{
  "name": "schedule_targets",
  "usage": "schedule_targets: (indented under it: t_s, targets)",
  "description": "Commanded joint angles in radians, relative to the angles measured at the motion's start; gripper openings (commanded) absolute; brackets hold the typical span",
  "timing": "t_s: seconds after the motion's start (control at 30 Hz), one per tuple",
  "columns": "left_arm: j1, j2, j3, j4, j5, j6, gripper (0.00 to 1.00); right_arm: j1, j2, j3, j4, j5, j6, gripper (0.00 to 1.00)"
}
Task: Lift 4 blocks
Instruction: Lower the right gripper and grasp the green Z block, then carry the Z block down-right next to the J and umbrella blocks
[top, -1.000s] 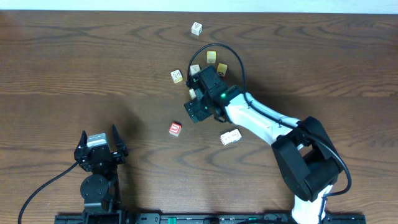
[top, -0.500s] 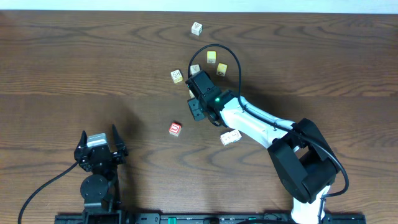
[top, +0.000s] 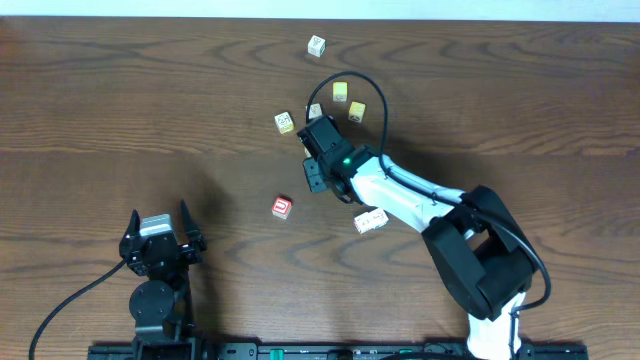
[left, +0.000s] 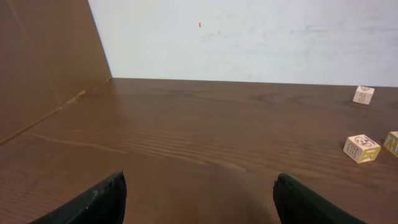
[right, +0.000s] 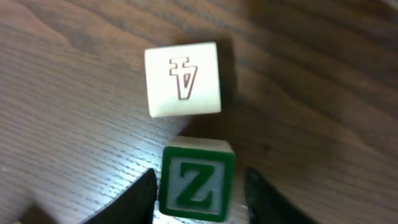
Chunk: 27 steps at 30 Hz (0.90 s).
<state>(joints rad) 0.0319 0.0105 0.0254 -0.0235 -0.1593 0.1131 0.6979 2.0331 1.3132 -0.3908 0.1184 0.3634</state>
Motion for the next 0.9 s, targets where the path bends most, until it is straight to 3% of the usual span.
schedule_targets:
  t_s: [0.0,0.47,0.57,0.73,0.87]
  targets:
    - [0.004,-0.005,-0.021,-0.036,-0.006,0.014,0.76,0.008,0.021,0.012,0.006,-0.015,0.014,0.33]
    - [0.004,-0.005,-0.021,-0.036,-0.006,0.014,0.76,0.007,-0.006,0.032,-0.028,0.04,-0.065,0.22]
    - [0.004,-0.005,-0.021,-0.036,-0.006,0.014,0.76,0.003,-0.051,0.051,-0.085,0.119,-0.066,0.21]
    - [0.004,-0.005,-0.021,-0.036,-0.006,0.014,0.76,-0.026,-0.172,0.069,-0.13,0.139,-0.118,0.29]
    - [0.004,-0.005,-0.021,-0.036,-0.006,0.014,0.76,-0.067,-0.284,0.069,-0.194,0.137,-0.117,0.23]
